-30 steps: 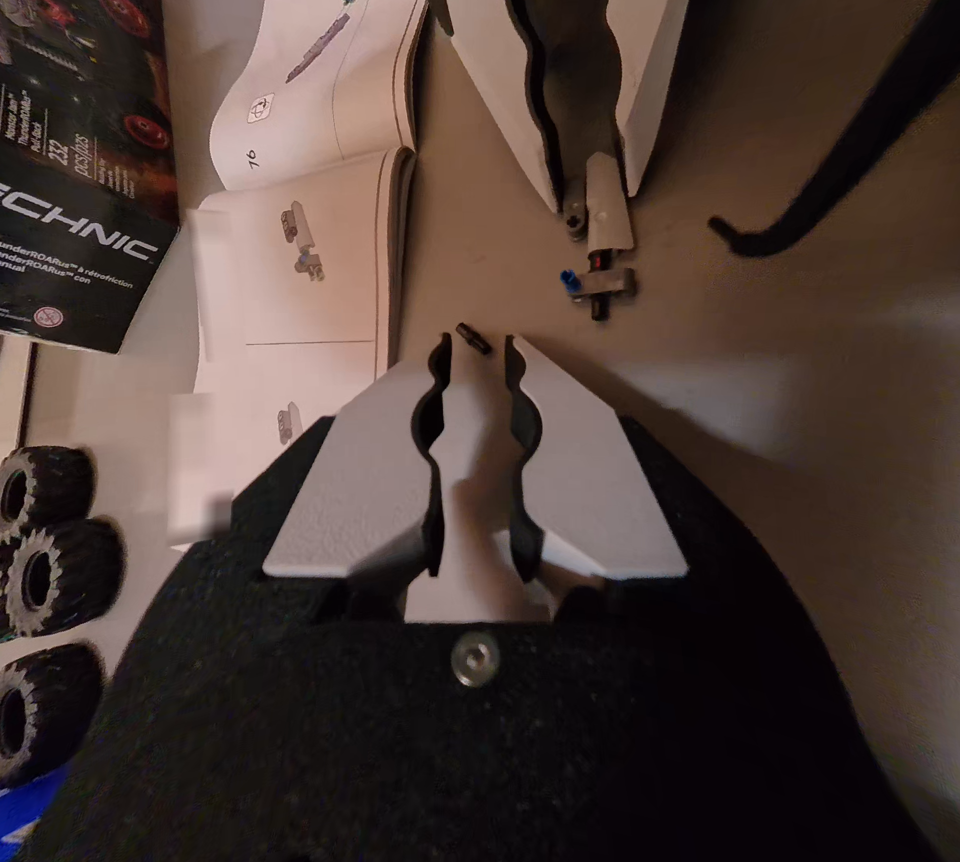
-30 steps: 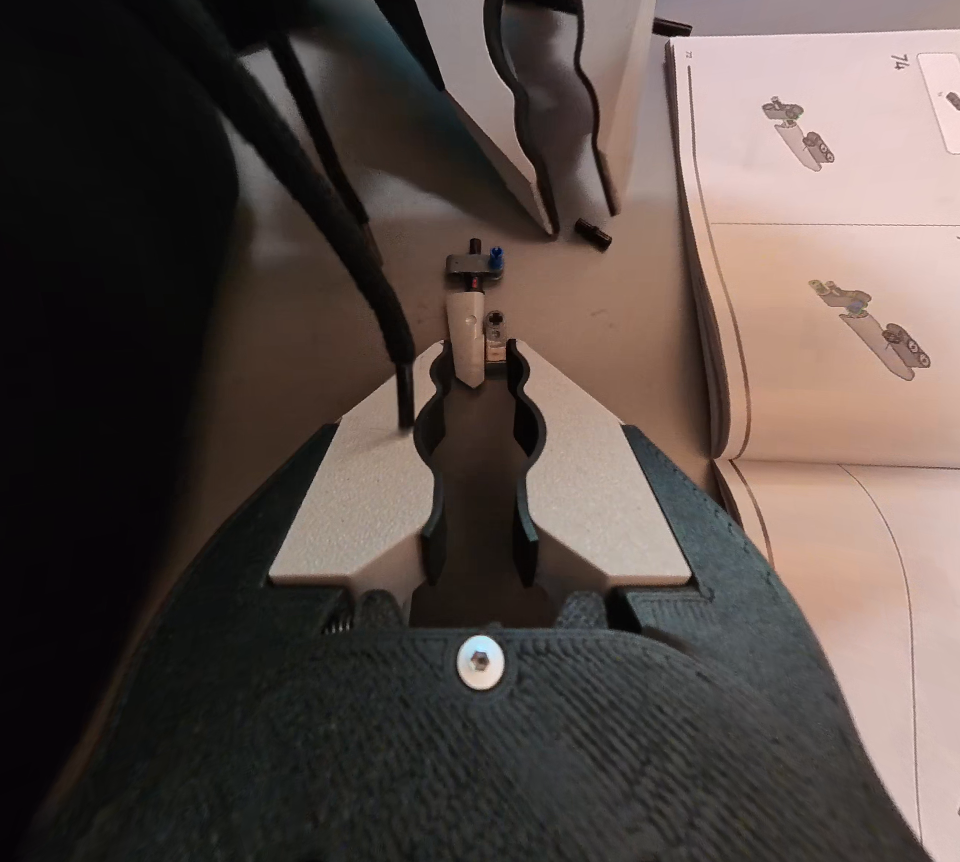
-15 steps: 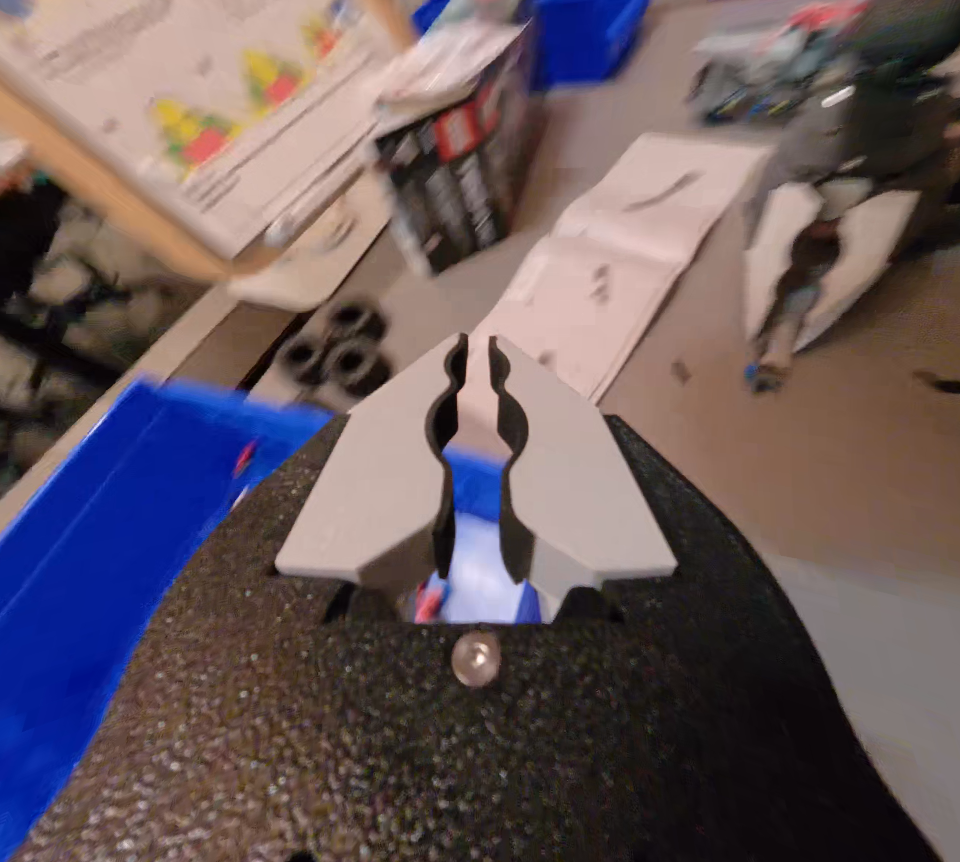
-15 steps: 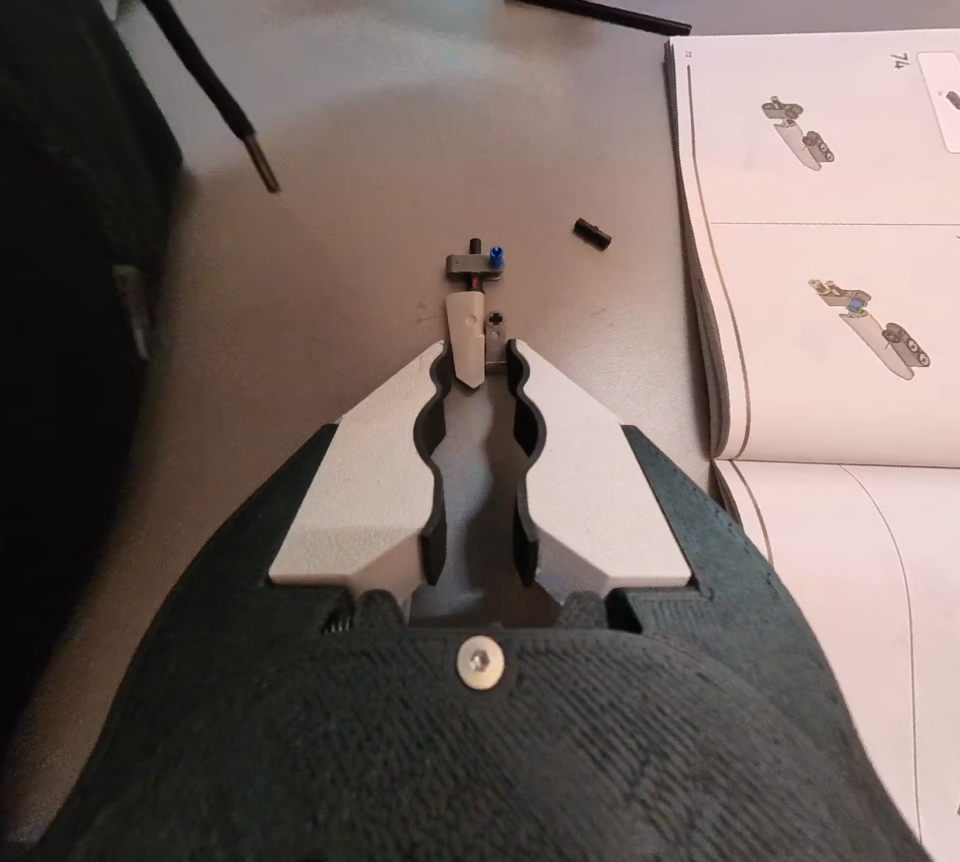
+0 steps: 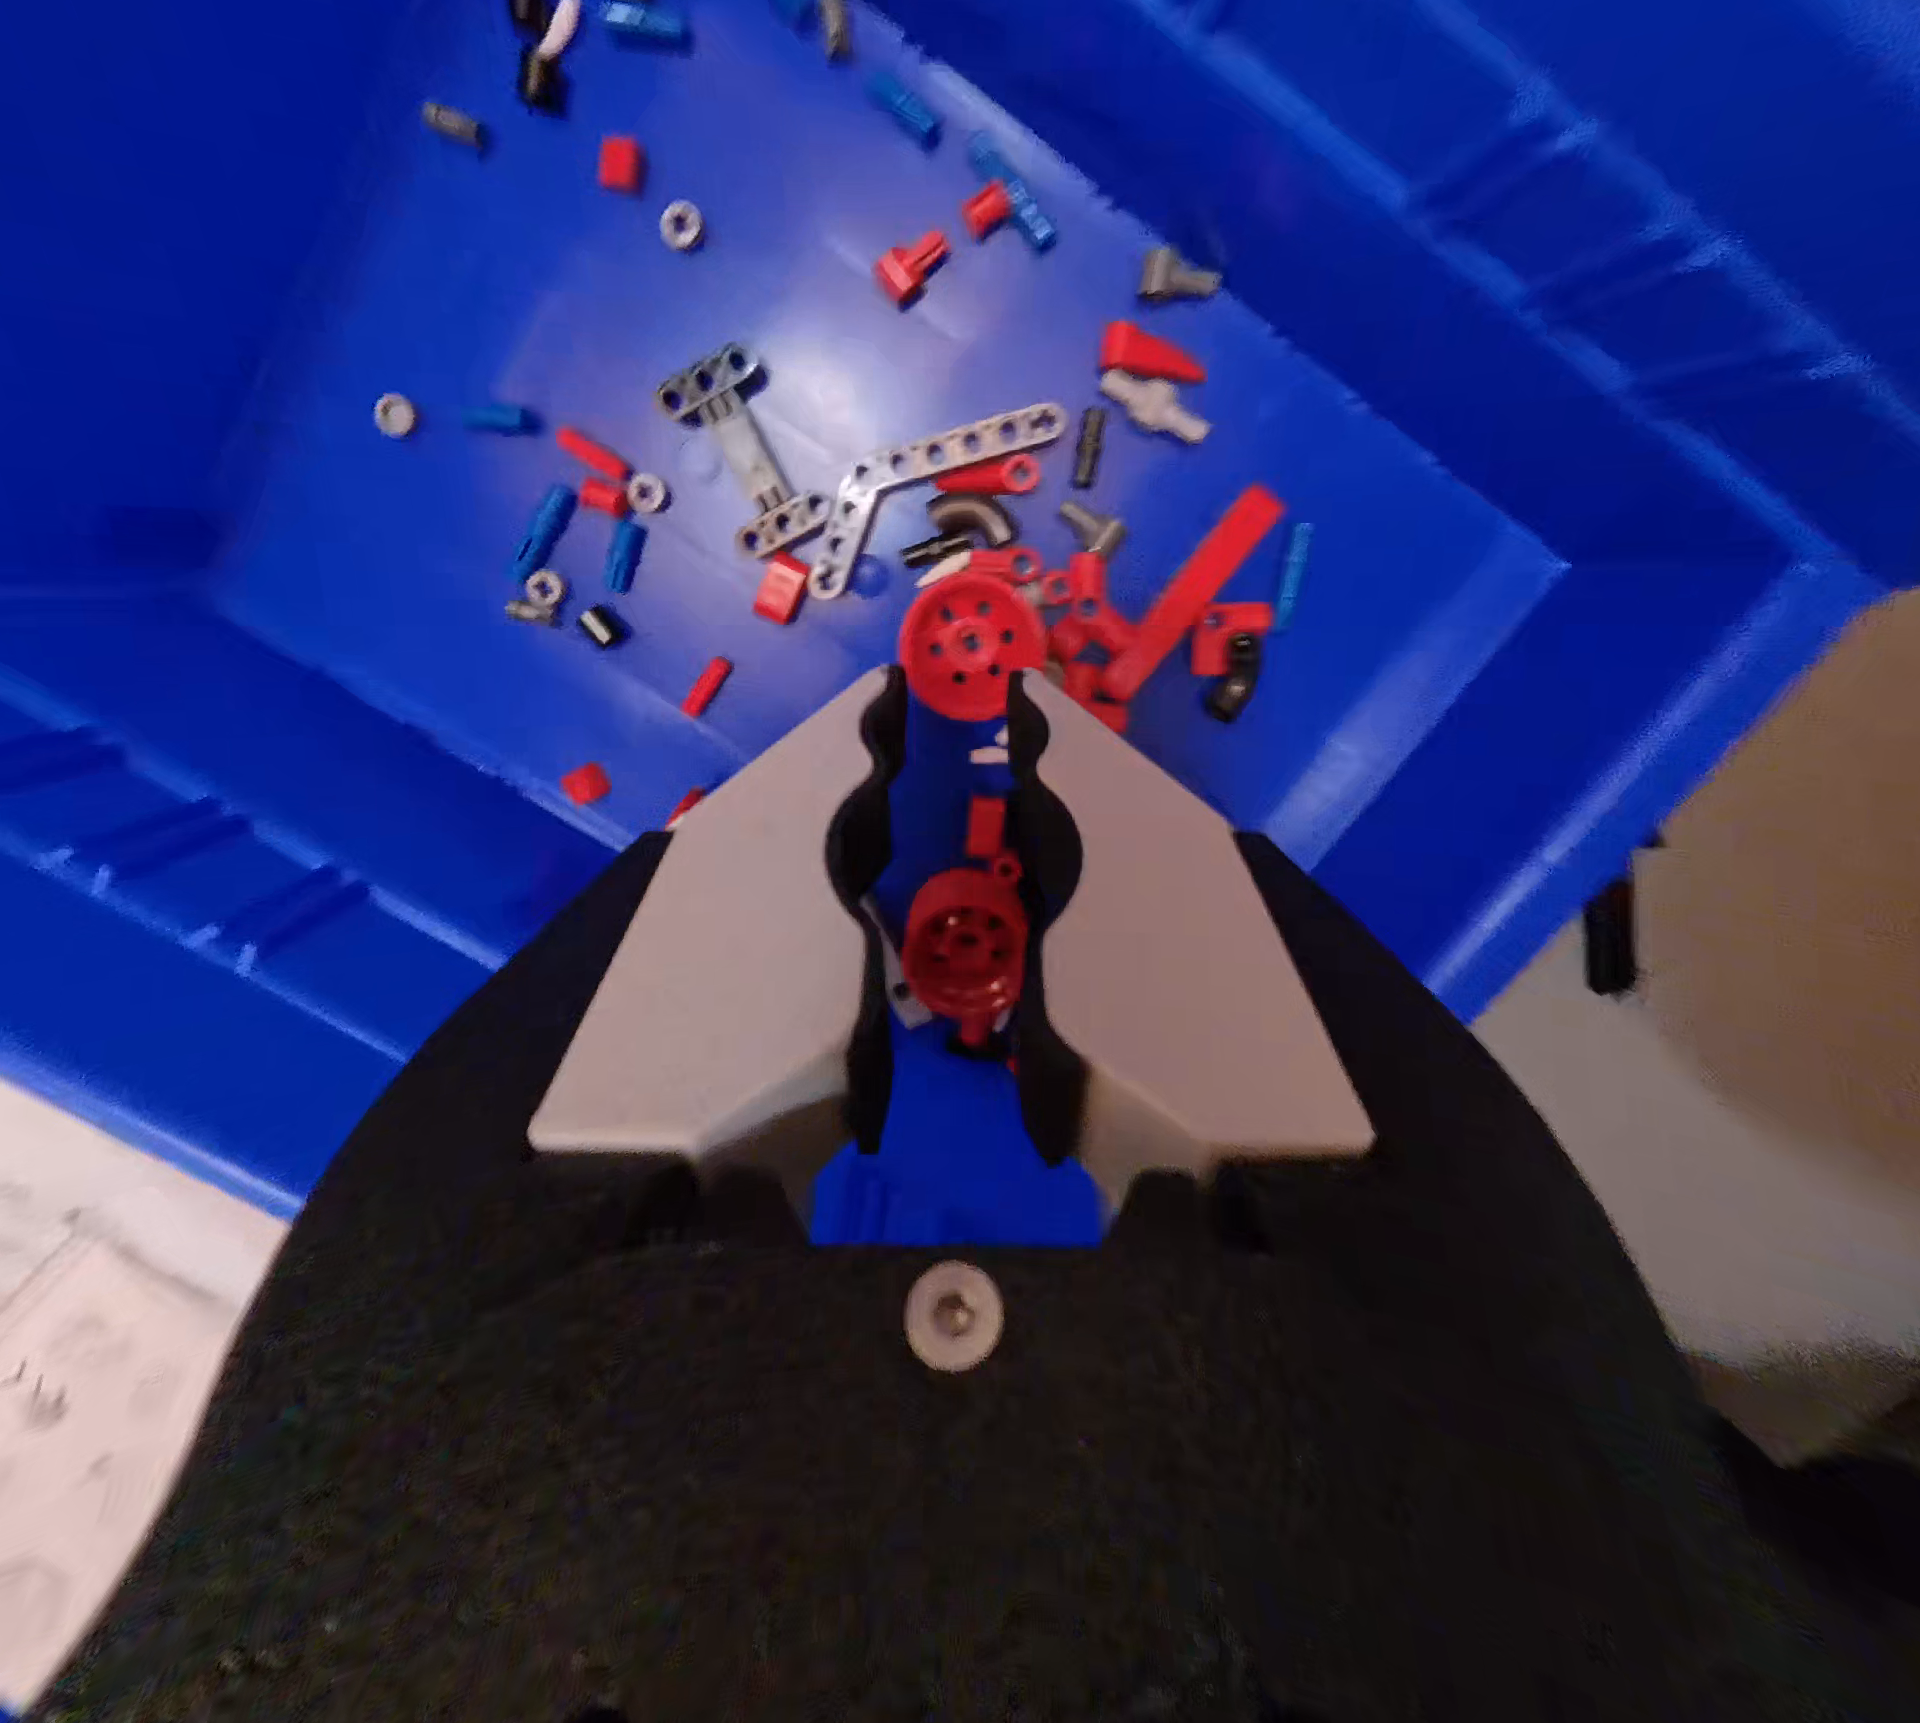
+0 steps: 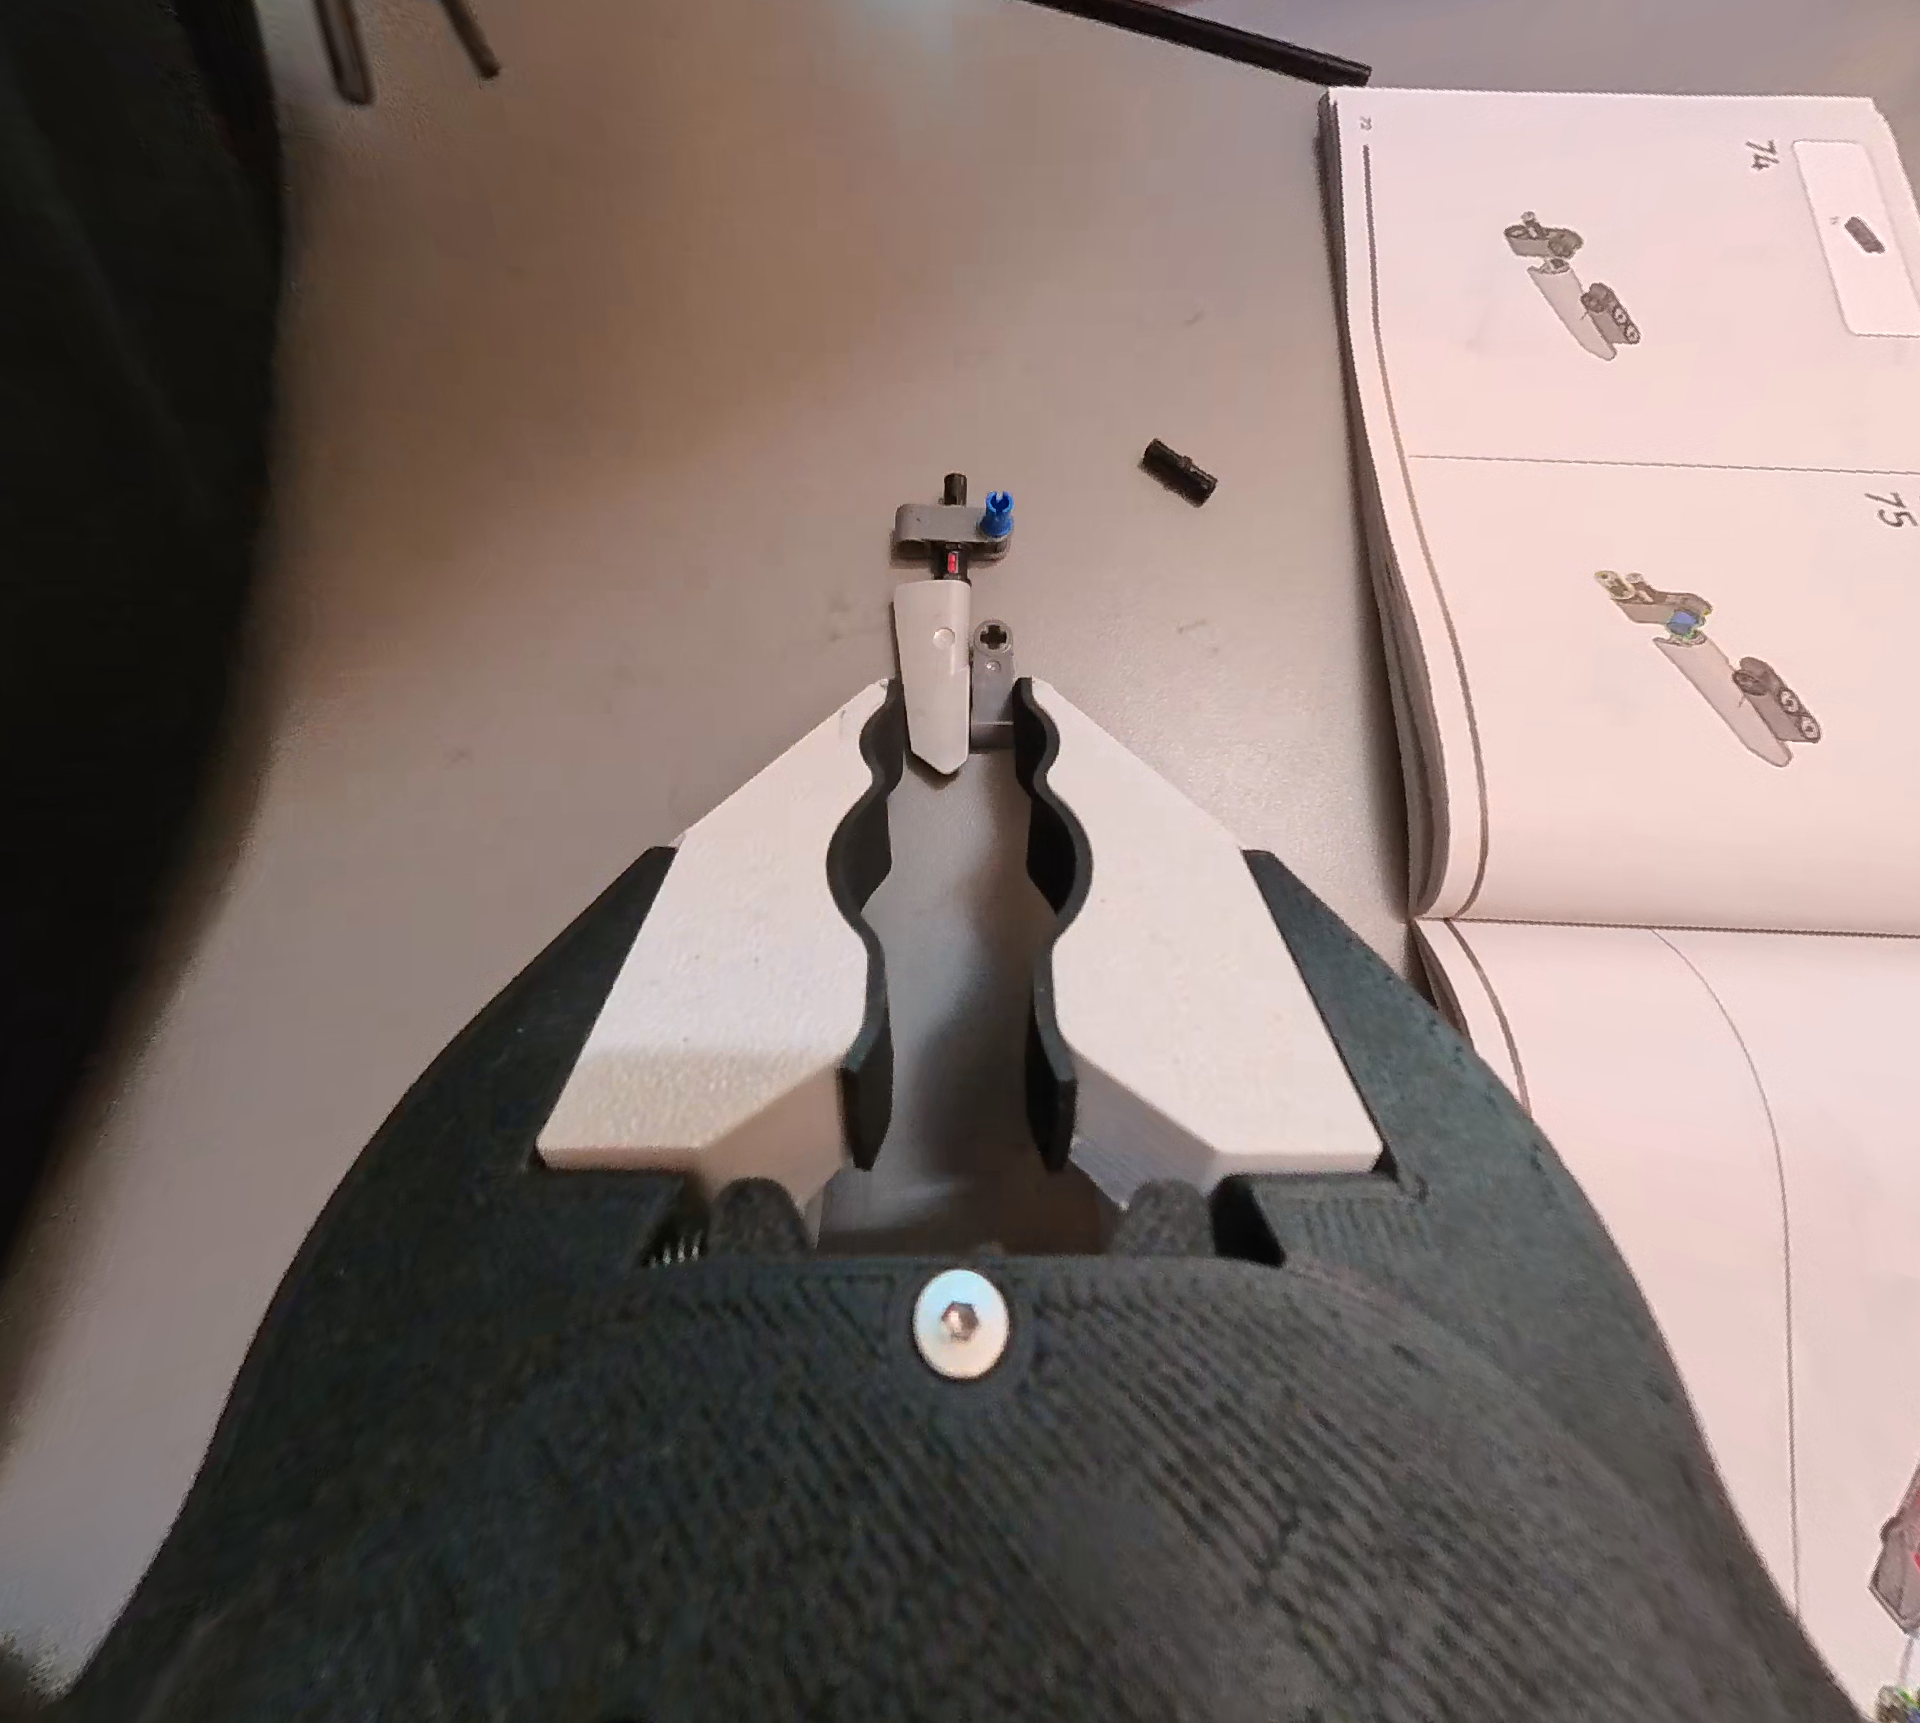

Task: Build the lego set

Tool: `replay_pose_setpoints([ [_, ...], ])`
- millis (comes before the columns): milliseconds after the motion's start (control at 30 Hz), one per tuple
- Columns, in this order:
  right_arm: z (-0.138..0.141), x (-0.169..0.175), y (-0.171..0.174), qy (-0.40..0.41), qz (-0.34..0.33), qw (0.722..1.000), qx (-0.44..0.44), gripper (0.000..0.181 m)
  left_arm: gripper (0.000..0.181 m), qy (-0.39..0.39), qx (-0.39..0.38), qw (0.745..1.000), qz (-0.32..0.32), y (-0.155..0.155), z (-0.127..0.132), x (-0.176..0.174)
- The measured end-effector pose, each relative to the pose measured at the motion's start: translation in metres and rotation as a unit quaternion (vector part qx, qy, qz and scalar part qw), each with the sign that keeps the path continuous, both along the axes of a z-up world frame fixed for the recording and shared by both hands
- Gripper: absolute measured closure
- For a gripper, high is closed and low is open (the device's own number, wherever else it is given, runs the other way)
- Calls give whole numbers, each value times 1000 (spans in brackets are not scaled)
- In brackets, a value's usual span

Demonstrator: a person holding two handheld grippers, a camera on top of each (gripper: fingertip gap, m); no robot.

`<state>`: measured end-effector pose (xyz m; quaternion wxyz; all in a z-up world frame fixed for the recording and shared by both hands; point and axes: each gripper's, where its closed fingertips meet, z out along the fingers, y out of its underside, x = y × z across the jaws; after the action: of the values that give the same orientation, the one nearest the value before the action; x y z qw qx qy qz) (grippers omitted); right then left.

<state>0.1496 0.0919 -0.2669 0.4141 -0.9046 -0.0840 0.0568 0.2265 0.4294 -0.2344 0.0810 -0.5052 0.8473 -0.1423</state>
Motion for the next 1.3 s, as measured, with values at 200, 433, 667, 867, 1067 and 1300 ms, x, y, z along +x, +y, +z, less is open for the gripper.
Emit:
replay_pose_setpoints([
  [200, 0, 0, 0, 1, 0, 1000, 0, 162, 174, 41, 46, 998, 10, 9, -18, -3],
  [433, 0, 0, 0, 8, 0, 1000, -1, 162, 174, 39, 47, 998, -18, -2, -20, -1],
  [667, 0, 0, 0, 7, 0, 1000, -1, 162, 174, -3, 122, 989, 81, 51, 14, -11],
  [867, 1, 0, 0, 40, 0, 999, -5, 162, 181, 67, 141, 986, 54, 42, 4, -34],
  [1067, 1, 0, 0, 39, 0, 999, -5, 162, 181, 207, 206, 956, -12, 36, -17, -74],
  [1300, 1, 0, 0, 36, 0, 999, -4, 162, 181, 148, 152, 976, -54, 8, -24, -49],
])
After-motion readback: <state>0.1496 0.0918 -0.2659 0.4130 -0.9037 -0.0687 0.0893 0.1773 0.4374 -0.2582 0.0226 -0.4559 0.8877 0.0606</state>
